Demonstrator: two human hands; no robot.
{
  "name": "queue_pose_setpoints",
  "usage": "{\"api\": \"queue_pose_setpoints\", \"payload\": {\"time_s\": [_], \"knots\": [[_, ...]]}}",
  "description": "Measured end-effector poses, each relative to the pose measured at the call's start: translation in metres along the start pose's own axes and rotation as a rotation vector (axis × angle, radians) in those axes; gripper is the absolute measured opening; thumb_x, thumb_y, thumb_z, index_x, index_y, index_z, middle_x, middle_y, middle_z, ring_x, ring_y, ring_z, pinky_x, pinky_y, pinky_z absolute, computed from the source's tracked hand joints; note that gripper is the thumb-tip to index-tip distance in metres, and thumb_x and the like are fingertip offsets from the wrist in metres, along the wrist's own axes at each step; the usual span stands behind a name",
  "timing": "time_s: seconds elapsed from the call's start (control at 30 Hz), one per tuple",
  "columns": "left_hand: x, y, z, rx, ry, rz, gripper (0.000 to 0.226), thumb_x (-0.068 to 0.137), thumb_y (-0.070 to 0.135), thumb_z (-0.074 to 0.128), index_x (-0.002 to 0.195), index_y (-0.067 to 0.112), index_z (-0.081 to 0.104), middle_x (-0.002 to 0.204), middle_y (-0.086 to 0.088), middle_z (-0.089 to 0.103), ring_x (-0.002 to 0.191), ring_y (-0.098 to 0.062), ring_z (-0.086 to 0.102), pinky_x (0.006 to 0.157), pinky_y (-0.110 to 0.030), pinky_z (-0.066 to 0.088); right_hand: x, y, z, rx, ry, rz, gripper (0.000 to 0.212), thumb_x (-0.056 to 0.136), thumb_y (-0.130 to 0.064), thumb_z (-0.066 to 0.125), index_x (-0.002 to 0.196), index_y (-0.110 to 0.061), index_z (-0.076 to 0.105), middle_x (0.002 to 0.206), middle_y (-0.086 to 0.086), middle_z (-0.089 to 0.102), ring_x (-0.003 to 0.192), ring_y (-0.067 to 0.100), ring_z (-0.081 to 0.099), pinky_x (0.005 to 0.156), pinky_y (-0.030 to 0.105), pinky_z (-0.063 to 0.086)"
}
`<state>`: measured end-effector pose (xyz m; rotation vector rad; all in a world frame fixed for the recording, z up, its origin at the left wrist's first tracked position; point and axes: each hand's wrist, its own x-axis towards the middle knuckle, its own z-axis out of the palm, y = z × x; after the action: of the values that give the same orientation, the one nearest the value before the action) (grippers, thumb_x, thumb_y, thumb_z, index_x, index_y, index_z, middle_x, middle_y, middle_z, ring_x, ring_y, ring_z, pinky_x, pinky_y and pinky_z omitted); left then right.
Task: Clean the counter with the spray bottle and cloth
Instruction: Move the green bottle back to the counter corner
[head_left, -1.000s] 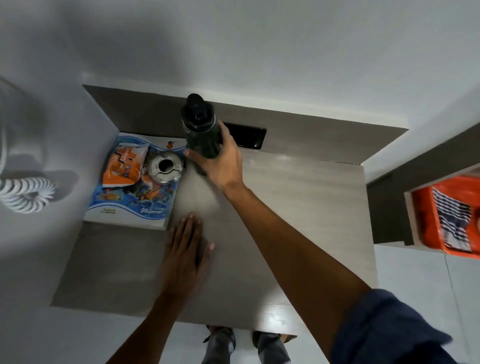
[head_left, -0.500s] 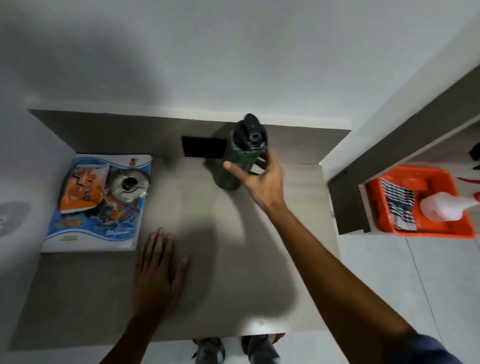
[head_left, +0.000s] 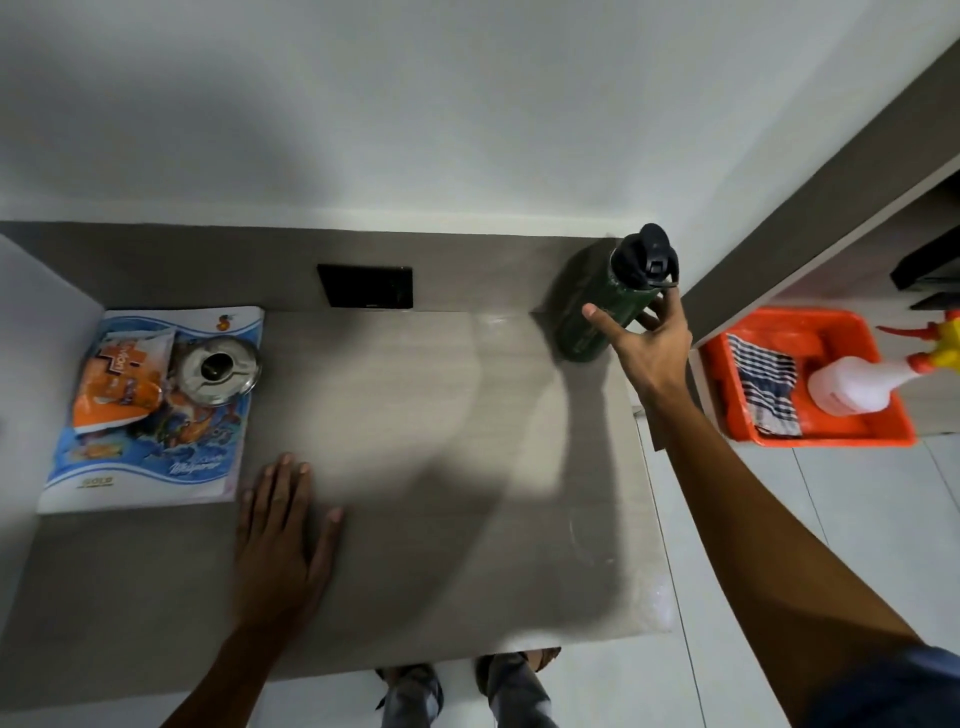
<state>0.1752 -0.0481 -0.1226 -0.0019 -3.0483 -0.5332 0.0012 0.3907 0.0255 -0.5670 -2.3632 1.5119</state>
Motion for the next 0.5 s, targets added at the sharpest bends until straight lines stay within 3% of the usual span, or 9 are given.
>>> {"api": "queue_pose_setpoints", "payload": {"time_s": [0.07,0.13,0.23,0.37,0.5], "knots": [[0.0,0.0,-0.001,-0.004,-0.009,-0.006,0.08,0.107,0.061,0.037,0.172,0.013,0.036,0.184,-0.008,0.026,0.174,-0.029,0.02,0.14,-0.057,0.02,0.001,0.006,0.0,0.007,-0.017,-0.001,0.069,0.076,-0.045,0.101,0.123,-0.059,0.053,0.12,-0.034,0.063,0.113,0.002,0.069,0.106,0.045,0.062],[0.0,0.0,-0.001,-0.006,-0.013,-0.005,0.08,0.107,0.061,0.037,0.172,0.014,0.035,0.184,-0.008,0.025,0.174,-0.029,0.019,0.141,-0.057,0.019,0.006,0.012,-0.001,0.032,-0.035,0.01,0.073,0.077,-0.043,0.101,0.135,-0.046,0.057,0.126,-0.029,0.064,0.122,0.012,0.068,0.108,0.048,0.062],[0.001,-0.002,-0.001,-0.013,-0.017,-0.005,0.079,0.108,0.059,0.038,0.172,0.013,0.034,0.185,-0.009,0.024,0.174,-0.029,0.017,0.141,-0.057,0.019,0.014,0.019,0.0,0.029,-0.031,0.036,0.088,0.077,-0.044,0.101,0.149,-0.025,0.056,0.132,-0.02,0.066,0.123,0.01,0.069,0.108,0.05,0.062],[0.001,0.001,-0.005,-0.029,-0.02,-0.003,0.079,0.108,0.058,0.038,0.172,0.012,0.034,0.185,-0.009,0.024,0.174,-0.029,0.018,0.14,-0.058,0.02,0.01,0.024,0.008,0.031,-0.001,0.061,0.09,0.077,-0.042,0.101,0.153,-0.024,0.055,0.143,-0.005,0.067,0.133,0.02,0.068,0.112,0.051,0.06],[0.003,0.005,-0.013,-0.041,-0.031,-0.013,0.078,0.109,0.058,0.039,0.171,0.011,0.037,0.183,-0.011,0.028,0.173,-0.029,0.022,0.141,-0.055,0.019,-0.013,0.032,0.018,0.062,0.044,0.188,0.105,0.078,-0.04,0.101,0.163,-0.025,0.042,0.158,0.004,0.059,0.142,0.02,0.06,0.119,0.042,0.052]]}}
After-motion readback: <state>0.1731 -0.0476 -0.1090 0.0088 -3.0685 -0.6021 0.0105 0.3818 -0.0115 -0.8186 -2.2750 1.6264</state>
